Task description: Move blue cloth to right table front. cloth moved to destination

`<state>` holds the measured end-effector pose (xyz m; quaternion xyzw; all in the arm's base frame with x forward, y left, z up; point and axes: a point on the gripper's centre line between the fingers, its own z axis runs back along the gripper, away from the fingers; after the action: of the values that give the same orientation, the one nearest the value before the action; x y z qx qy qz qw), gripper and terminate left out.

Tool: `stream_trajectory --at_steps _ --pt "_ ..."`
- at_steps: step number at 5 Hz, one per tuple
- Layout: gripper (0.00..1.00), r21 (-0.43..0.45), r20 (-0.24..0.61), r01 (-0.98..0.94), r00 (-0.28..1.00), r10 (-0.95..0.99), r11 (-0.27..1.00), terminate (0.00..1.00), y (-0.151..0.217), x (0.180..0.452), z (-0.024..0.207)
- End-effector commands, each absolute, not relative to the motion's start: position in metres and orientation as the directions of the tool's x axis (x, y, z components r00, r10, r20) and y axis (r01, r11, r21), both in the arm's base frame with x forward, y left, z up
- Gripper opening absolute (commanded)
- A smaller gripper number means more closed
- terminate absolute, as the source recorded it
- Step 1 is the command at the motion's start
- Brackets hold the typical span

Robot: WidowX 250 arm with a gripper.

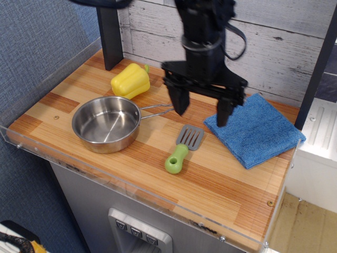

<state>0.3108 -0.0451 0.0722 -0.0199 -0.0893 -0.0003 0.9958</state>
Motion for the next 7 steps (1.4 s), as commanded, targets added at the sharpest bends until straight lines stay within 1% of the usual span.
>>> stream_trajectory --at_steps 1,2,3,4,5,6,7 --pt "1.0 -0.03 0.231 -0.01 0.973 0.017 0.999 0.0 -0.065 0.349 0.061" --pt "1.0 -0.012 0.242 -0.022 0.97 0.024 1.0 0.0 -0.076 0.361 0.048" --pt "1.0 -0.006 0.24 -0.021 0.97 0.022 1.0 0.0 -0.098 0.374 0.025" --pt "1.0 -0.002 0.247 -0.017 0.969 0.017 1.0 0.0 -0.114 0.379 0.004" --pt "1.0 0.002 0.213 -0.024 0.977 0.023 1.0 0.0 -0.123 0.372 -0.027" --pt "1.0 0.004 0.193 -0.055 0.98 0.053 0.998 0.0 -0.119 0.355 -0.038" --pt "1.0 0.0 0.199 -0.05 0.979 0.049 0.999 0.0 -0.116 0.331 -0.022"
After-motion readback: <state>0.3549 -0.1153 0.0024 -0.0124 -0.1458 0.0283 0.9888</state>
